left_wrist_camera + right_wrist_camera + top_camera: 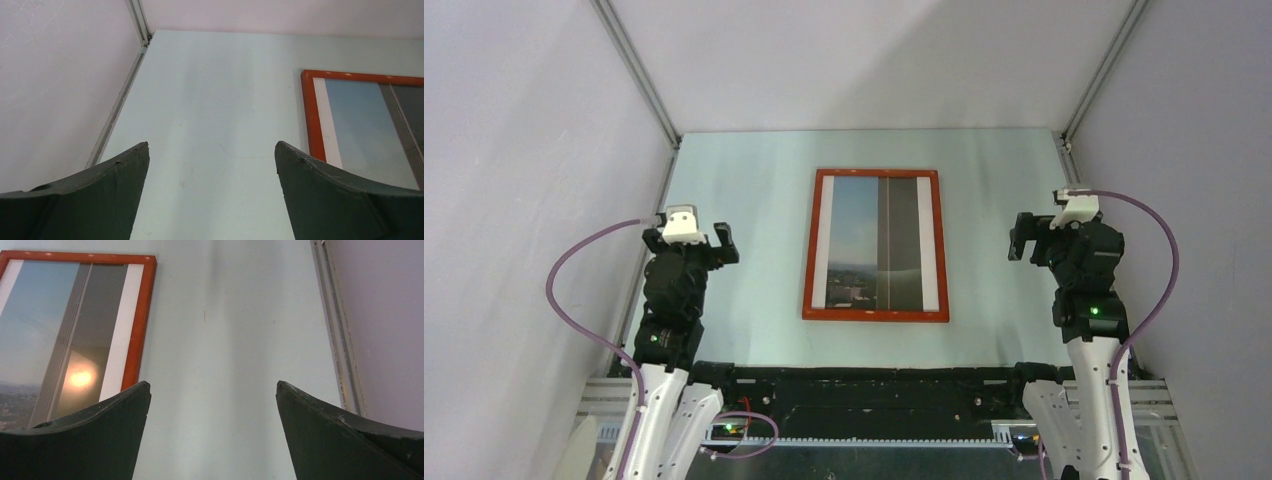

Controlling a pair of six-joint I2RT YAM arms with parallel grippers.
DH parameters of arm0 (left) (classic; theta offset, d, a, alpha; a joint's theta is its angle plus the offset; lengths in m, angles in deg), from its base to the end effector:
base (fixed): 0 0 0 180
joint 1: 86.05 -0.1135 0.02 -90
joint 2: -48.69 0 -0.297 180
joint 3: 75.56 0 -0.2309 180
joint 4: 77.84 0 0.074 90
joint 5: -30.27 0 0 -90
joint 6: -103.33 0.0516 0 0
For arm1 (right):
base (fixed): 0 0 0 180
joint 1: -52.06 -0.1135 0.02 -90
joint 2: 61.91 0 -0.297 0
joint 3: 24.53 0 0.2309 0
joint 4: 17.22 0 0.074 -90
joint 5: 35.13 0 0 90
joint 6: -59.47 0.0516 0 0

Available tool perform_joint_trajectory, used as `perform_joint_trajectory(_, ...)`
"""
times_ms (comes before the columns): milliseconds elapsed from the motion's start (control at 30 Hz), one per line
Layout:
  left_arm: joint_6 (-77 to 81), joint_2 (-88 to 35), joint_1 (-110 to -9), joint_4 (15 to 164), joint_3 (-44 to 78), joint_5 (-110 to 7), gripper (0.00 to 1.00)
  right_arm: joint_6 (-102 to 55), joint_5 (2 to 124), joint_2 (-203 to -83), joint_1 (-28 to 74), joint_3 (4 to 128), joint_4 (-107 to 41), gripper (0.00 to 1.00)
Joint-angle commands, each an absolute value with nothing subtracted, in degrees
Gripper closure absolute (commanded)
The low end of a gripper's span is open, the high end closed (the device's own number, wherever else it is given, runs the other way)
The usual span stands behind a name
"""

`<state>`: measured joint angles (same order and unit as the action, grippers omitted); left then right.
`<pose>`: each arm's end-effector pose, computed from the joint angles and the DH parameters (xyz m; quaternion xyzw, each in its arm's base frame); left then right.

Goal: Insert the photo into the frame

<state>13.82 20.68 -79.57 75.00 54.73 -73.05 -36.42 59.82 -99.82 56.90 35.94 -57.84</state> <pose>0.0967 0.0010 0.3265 -0.0332 0.7384 0.0508 0.6717 0.1181 -0.0055 0.3457 -0.0328 0.8083 -0.0201 0.5875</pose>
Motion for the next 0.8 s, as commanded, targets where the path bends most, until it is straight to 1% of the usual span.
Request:
perform_joint_trajectory(0, 13.95, 20.99, -79.93, 76.91, 54.49, -72.59, 0.0, -37.27, 60.03, -99.98, 56.91, 35.71, -55.61, 0.01)
perform_joint_trajectory(400, 14.74, 21.99, -80.02, 79.14, 56.48, -73.69, 0.0, -38.14, 60.24, -100.56, 56.04, 35.56, -55.6, 0.01)
perform_joint_trajectory(767, 14.87, 22.35, -80.24, 79.69, 57.29, -72.4, 0.0, -38.6, 60.82, -100.71, 55.35, 35.54, -55.77, 0.01)
